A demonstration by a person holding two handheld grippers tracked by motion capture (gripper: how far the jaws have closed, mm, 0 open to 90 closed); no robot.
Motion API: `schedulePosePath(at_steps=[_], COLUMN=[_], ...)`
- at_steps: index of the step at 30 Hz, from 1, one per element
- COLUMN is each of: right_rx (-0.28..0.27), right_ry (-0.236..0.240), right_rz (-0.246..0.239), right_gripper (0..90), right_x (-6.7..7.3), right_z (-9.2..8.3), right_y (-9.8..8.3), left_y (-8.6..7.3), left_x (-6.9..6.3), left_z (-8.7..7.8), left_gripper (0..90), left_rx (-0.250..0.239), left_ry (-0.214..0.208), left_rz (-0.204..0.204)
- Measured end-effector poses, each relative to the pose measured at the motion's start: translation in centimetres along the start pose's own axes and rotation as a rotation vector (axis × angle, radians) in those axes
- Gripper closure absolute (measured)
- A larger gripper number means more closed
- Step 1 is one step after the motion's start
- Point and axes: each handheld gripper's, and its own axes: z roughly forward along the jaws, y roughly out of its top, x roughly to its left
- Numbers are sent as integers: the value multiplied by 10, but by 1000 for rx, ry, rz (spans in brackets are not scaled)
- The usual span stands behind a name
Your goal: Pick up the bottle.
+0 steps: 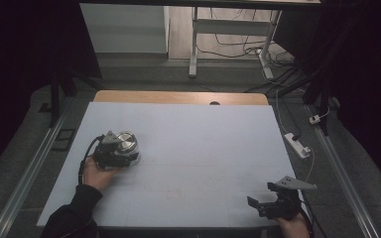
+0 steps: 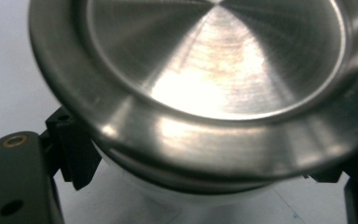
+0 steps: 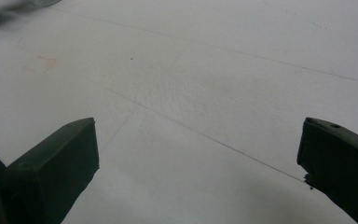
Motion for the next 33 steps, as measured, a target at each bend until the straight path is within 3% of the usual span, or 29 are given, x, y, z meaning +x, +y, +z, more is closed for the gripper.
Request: schedulePosePath(at_steps=[4, 15, 33], right_rx=[-1, -4, -8], right_ry=[0, -1, 1], right_rz=[0, 1, 4], right_gripper=[0, 0, 0], right_x=[0, 0, -1], right_z=[0, 0, -1], right_y=[0, 0, 0], left_y=[1, 15, 47], left_x=[-1, -9, -39], left_z=[-1, -14, -21], left_gripper=[159, 159, 159], left_rx=[3, -52, -58], left_ry=[5, -56, -138], left_rz=[-3, 14, 121])
